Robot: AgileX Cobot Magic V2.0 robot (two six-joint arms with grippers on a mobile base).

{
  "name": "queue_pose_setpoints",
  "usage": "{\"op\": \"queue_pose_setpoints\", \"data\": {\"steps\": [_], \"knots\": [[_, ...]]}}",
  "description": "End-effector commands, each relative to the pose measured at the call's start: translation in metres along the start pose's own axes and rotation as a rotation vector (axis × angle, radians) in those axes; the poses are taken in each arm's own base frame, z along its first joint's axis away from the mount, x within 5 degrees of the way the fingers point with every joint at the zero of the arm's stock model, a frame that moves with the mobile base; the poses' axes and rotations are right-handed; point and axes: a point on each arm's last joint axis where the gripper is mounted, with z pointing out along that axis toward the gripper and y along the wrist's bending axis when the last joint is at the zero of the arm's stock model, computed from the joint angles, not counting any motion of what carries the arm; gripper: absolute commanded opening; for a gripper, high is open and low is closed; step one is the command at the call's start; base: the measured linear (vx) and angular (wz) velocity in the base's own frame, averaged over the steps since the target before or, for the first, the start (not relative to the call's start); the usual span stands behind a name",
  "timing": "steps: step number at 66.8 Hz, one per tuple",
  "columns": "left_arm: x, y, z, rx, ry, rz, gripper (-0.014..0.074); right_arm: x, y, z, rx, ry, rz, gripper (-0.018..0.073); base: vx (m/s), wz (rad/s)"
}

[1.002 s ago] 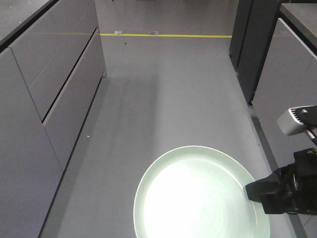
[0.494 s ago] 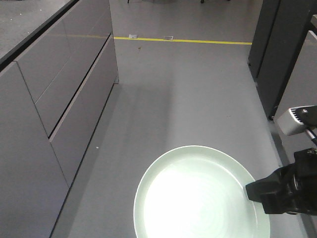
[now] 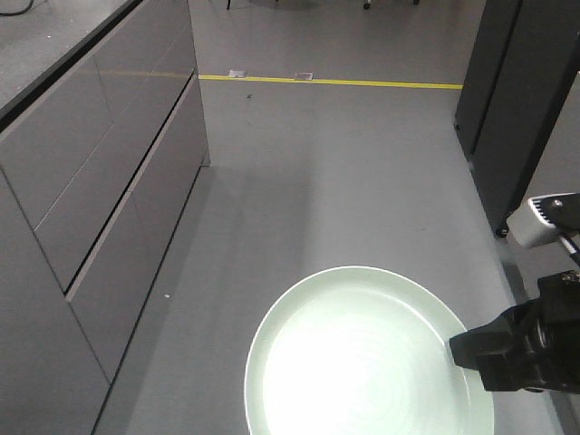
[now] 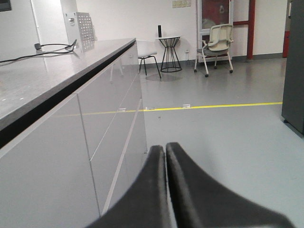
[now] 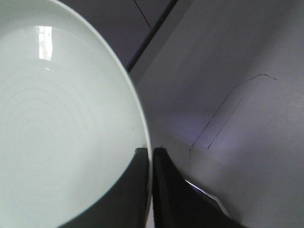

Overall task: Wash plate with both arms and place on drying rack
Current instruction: 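Hold the plate in the right gripper while driving down the aisle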

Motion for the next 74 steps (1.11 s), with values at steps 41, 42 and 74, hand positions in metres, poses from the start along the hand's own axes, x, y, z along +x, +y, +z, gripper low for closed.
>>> {"op": "queue_pose_setpoints", "data": {"steps": [41,42,74], "knots": [[-0.0157,-0.0011,-0.0029,0.012,-0.112,-0.004,-0.0006,-0.0080,0.0057,-0.0081,-0.020,-0.074,-0.005,-0.0004,0.25,-0.05],[-0.0157,-0.0011,-0.0029,0.012,-0.112,-0.004,-0.0006,-0.0080,0.0057,-0.0081,-0.020,-0.074,-0.005,-0.0004,0.24,-0.01],[-0.0157,-0.0011,-0.0029,0.012,-0.112,-0.004,-0.0006,-0.0080,0.0057,-0.0081,-0.020,-0.074,-0.005,-0.0004,0.22,-0.04]]}}
